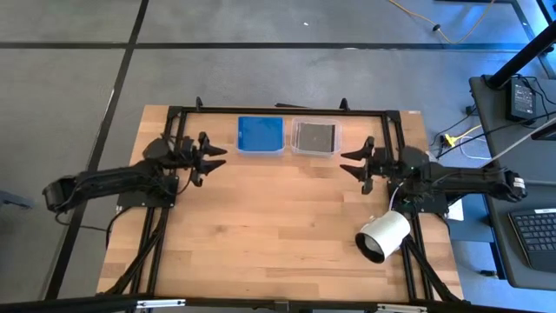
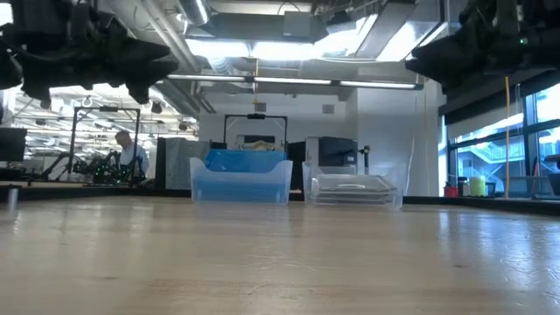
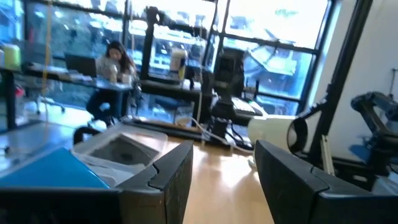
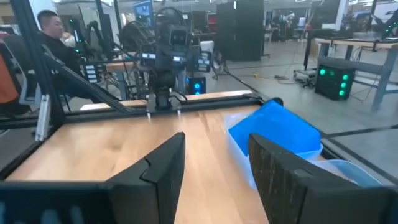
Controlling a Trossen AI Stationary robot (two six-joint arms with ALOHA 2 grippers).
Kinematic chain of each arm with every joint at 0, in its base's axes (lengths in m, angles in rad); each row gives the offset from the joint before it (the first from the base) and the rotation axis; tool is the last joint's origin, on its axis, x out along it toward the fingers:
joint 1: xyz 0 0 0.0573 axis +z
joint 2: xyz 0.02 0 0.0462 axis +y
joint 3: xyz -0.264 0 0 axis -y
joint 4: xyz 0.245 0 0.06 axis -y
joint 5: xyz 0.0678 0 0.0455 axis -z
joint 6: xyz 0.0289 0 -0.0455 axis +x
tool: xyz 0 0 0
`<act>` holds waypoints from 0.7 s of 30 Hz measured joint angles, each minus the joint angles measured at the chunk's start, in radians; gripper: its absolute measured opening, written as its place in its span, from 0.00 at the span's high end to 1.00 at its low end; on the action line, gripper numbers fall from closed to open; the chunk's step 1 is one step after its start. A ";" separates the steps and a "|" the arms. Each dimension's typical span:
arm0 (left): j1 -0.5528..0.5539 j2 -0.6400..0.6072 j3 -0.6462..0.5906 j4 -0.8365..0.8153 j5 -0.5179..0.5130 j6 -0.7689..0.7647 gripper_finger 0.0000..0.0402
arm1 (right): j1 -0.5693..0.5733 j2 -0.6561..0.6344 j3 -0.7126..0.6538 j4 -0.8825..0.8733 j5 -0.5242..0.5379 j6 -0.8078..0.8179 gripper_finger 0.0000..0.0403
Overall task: Pick & place jewel cases by type
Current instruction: Return to Home Position
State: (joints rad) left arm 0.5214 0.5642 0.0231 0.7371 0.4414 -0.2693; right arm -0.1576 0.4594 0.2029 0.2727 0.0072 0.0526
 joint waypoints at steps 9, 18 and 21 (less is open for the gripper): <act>0.123 -0.137 -0.015 -0.068 0.142 -0.050 0.57 | -0.005 -0.167 -0.079 -0.054 0.106 0.022 0.56; 0.270 -0.220 -0.015 -0.138 0.254 -0.133 0.58 | -0.005 -0.461 -0.109 -0.347 0.133 0.000 0.56; 0.296 -0.268 -0.015 -0.134 0.264 -0.177 0.58 | -0.005 -0.453 -0.101 -0.376 0.131 -0.002 0.56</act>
State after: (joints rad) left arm 0.8173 0.2966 0.0082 0.6026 0.7055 -0.4467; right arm -0.1629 0.0066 0.1015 -0.1030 0.1381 0.0509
